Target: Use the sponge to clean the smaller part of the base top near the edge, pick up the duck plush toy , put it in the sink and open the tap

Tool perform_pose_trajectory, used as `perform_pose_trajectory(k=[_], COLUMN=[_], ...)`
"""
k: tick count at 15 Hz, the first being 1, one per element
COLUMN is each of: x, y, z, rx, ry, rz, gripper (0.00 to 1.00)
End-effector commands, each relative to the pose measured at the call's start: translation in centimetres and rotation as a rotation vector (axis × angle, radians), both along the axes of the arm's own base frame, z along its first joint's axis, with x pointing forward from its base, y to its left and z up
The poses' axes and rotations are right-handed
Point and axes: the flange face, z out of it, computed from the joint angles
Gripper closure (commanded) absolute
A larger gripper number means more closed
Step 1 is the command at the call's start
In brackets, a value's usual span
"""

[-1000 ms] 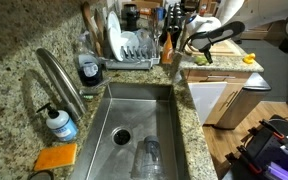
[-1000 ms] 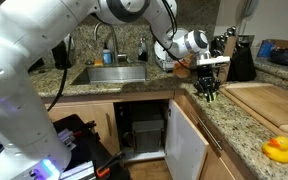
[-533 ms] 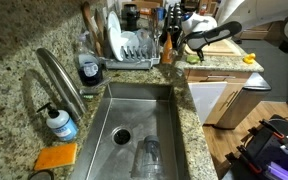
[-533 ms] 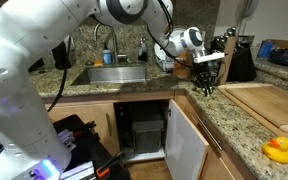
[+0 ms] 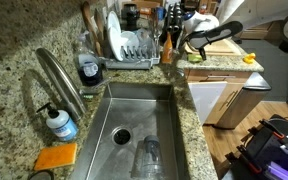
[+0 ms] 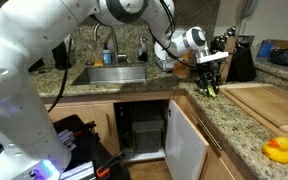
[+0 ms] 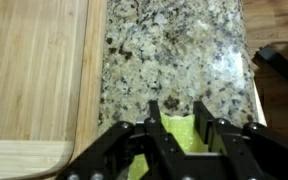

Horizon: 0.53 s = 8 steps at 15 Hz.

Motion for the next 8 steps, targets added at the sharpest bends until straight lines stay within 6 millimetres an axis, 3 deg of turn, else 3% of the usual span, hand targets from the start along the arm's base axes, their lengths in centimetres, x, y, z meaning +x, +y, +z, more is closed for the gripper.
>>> perform_pose_trajectory(k=[1,5,8], x=[-0.3,-1.0,-2.9], y=[0.1,-0.3,-2.3], z=[0.2,1.3,2.6], rx=[-0.015,-0.075,-0.179], ry=[-0.001,-0.019,-0.014], rz=[-0.019,-0.056,-0.151], gripper=[0.33,0.06,0.00])
